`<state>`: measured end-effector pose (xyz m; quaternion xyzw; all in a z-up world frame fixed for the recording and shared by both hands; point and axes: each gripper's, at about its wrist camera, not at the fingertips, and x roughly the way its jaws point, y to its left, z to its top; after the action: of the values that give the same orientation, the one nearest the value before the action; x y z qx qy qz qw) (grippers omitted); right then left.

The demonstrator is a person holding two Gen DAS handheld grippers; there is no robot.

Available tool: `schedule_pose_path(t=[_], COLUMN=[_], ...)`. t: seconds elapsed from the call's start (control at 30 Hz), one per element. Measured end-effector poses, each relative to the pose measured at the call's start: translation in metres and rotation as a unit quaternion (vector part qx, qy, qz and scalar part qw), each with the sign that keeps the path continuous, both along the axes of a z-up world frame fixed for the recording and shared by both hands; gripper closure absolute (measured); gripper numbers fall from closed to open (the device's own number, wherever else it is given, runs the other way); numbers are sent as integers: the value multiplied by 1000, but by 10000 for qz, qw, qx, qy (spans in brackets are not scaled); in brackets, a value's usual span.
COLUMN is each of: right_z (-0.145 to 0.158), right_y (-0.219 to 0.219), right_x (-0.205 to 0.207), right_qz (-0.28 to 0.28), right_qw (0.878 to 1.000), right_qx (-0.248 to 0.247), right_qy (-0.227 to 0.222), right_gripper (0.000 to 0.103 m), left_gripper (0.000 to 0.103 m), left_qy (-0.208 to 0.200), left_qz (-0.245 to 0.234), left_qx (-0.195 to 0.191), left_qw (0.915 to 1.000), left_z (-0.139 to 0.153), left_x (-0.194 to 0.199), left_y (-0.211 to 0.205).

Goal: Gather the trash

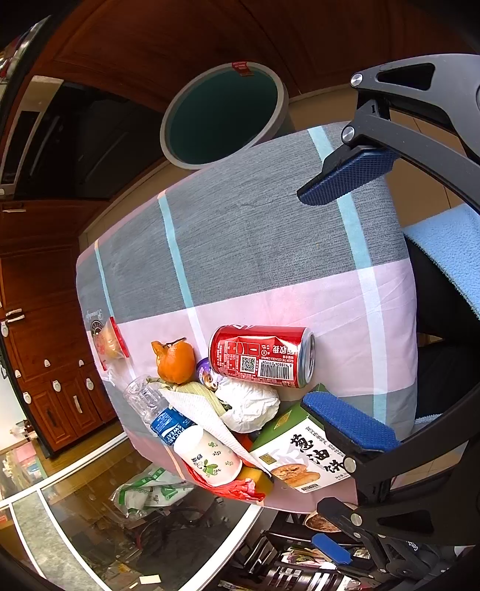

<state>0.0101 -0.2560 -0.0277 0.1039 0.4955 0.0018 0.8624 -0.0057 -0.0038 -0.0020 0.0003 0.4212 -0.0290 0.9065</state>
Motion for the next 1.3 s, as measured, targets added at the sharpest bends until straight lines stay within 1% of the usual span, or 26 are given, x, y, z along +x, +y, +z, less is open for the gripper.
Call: schedule_pose_path(t=[0.53, 0.67, 0.77, 0.83, 0.97, 1.07, 1.13, 1.23, 1.3], right_z=[0, 0, -1, -1, -4, -10, -15, -27, -36], right_y=[1, 2, 3, 2, 3, 9, 17, 31, 38], right_x=[1, 2, 2, 4, 13, 27, 39, 56, 66], right_qz=[17, 20, 40, 46, 83, 168, 293, 467, 546], right_qw=[10000, 10000, 10000, 10000, 9998, 9994, 9989, 9977, 9967], right_qx=[-22, -21, -45, -41, -48, -94, -22, -8, 1], right_qy=[6, 20, 40, 65, 176, 287, 359, 489, 600], right_gripper=[6, 6, 6, 6, 6, 6, 6, 6, 6], left_gripper=[3, 3, 3, 3, 3, 3, 3, 3, 3], left_qy=[80, 116, 221, 368, 601, 779, 883, 1068, 1139], left_qz=[-45, -120, -275, -547, -1050, -1353, -1459, -1481, -1472], left_qx=[-64, -102, -206, -292, -251, -418, -597, -928, -1029], left_qw=[9999, 9998, 9992, 9974, 9923, 9869, 9835, 9788, 9771], left_z=[-5, -7, -8, -10, -21, -29, -34, -41, -45], left_x=[0, 0, 3, 5, 5, 5, 8, 16, 22], left_y=[1, 2, 6, 7, 10, 12, 15, 23, 28])
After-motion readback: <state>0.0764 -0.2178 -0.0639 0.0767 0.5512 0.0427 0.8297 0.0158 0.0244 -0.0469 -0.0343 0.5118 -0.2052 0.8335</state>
